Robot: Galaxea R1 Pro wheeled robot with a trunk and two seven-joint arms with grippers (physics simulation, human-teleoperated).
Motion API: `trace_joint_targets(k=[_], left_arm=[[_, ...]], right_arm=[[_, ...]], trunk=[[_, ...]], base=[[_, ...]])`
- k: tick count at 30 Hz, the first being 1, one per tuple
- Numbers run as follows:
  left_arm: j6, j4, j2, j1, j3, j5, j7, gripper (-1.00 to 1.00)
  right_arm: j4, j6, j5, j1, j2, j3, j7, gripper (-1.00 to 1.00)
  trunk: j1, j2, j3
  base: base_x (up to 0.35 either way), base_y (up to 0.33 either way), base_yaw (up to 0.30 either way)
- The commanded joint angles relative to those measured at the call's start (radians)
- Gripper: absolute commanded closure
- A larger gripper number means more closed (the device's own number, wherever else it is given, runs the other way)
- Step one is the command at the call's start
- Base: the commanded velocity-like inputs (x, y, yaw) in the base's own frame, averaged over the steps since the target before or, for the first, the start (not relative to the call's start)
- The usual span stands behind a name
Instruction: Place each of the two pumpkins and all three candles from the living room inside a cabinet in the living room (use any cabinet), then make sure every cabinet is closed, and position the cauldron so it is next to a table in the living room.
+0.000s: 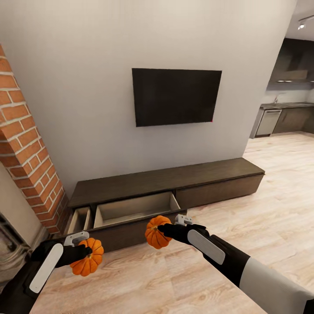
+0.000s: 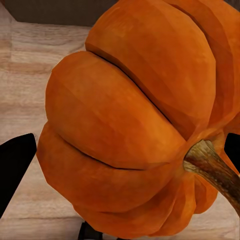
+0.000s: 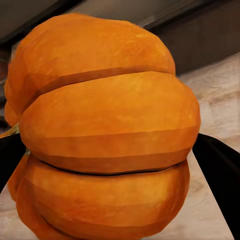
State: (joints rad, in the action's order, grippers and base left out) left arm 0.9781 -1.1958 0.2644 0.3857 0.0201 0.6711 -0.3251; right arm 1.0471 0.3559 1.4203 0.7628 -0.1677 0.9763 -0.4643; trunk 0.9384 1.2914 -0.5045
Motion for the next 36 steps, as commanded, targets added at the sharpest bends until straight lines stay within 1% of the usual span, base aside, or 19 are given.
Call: trace_joint_targets(k=[1,2,4,12,19,23,28,36], left_arm=[[0.002,-0.001,-0.001,0.001,0.002,0.01,-0.012,1.0],[0.002,-0.001,-0.004,0.001,0.003,0.01,-0.012,1.0],[0.002,-0.001,-0.008,0.001,0.003,0.01,-0.01,1.0],[0.002,-0.001,-0.013,0.001,0.003,0.01,-0.01,1.0],[0.002,-0.001,-0.013,0.001,0.003,0.01,-0.011,1.0],[0.002,-0.001,-0.013,0.001,0.003,0.01,-0.01,1.0],[0.002,-0.001,-0.013,0.001,0.003,0.01,-0.01,1.0],[0.002,-0.001,-0.013,0.001,0.003,0.01,-0.009,1.0]], right_arm=[[0.002,0.0,0.006,0.001,-0.001,0.002,-0.007,1.0],[0.002,0.0,0.006,0.001,-0.001,0.002,-0.007,1.0],[0.002,0.0,0.006,0.001,-0.001,0.002,-0.007,1.0],[0.002,0.0,0.006,0.001,-0.001,0.002,-0.007,1.0],[0.002,0.0,0.006,0.001,-0.001,0.002,-0.007,1.0],[0.003,0.0,0.005,0.001,-0.001,0.002,-0.007,1.0],[0.003,0.0,-0.032,0.001,-0.001,0.001,-0.007,1.0],[0.0,0.0,-0.038,0.001,0.003,-0.002,-0.006,1.0]], trunk=[[-0.004,-0.007,0.003],[-0.008,-0.014,0.007],[-0.008,-0.014,0.01],[-0.008,-0.014,0.019],[-0.008,-0.014,0.026],[-0.008,-0.014,0.031],[-0.008,-0.014,0.032],[-0.008,-0.014,0.032]], base=[[0.0,0.0,0.212],[0.0,0.0,0.212],[0.0,0.0,0.212],[0.0,-0.006,0.212],[0.053,-0.202,0.212],[0.027,-0.082,0.211],[0.038,-0.086,0.063],[0.067,-0.008,0.002]])
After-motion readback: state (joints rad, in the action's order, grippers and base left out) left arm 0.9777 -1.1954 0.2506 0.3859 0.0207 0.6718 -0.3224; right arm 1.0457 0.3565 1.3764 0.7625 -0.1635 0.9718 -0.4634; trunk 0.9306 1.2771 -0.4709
